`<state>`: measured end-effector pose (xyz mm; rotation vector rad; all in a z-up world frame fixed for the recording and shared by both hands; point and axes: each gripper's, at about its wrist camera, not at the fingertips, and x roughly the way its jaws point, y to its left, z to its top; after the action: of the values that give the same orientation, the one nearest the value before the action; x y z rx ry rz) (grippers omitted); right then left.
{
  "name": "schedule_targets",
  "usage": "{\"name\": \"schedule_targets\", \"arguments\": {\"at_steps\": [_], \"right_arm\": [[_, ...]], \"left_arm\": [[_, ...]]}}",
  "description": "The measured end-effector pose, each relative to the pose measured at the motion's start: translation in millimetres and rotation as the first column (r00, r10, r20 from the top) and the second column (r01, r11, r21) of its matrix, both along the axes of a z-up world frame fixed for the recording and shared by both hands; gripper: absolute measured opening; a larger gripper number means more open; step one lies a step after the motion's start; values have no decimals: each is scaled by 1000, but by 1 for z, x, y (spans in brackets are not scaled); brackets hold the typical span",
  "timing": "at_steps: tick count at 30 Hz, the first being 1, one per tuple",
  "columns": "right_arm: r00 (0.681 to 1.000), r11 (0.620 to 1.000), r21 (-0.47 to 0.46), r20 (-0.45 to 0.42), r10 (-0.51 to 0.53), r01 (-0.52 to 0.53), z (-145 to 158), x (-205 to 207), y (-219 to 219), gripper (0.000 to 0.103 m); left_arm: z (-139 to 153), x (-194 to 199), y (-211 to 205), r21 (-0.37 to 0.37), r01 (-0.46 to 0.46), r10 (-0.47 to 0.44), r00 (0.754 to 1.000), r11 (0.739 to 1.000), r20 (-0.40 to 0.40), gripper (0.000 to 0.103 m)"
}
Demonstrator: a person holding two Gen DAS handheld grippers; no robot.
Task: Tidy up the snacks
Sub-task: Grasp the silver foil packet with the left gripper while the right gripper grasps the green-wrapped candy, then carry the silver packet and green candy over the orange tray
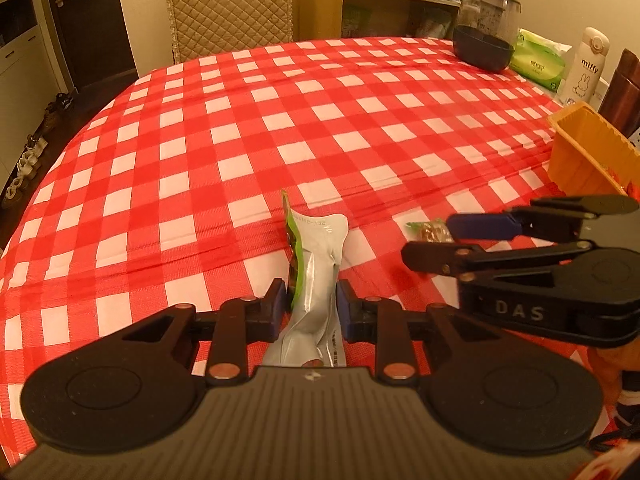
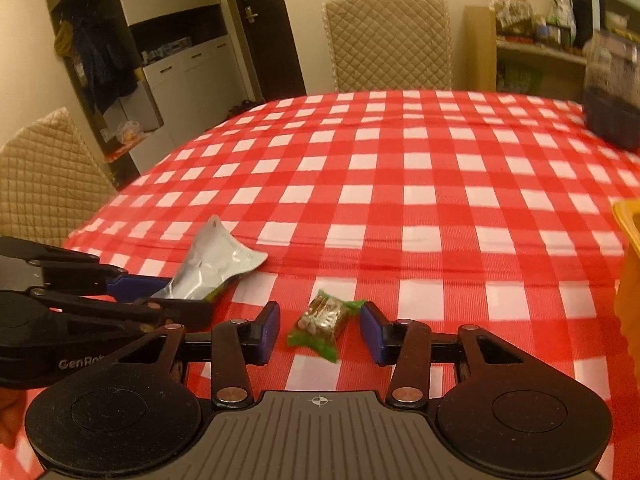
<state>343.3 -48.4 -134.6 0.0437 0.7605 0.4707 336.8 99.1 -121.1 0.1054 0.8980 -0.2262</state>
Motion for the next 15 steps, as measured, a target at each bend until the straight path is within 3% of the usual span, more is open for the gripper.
{"name": "schedule_targets", "arguments": {"at_steps": [3,5,7,15], "right_arm": [[999,998,-58,33,3,-1,-2,-2,9,45],[998,994,-107,58,1,5,-4,-4,13,30],[998,994,-112,58,-5,11,-6,-4,11,24],[998,994,-90,25,-62,64,-2,-6,-3,21]], "left_arm": [[-1,-1,-2,12,6,-6,1000,1000,9,24],[-1,-1,-4,22,10,-11,1000,1000,13,25],[-3,-1,-6,29,17,-17,1000,999,14,25],[-6,-2,-10,51,29,-31,999,998,41,26]]}}
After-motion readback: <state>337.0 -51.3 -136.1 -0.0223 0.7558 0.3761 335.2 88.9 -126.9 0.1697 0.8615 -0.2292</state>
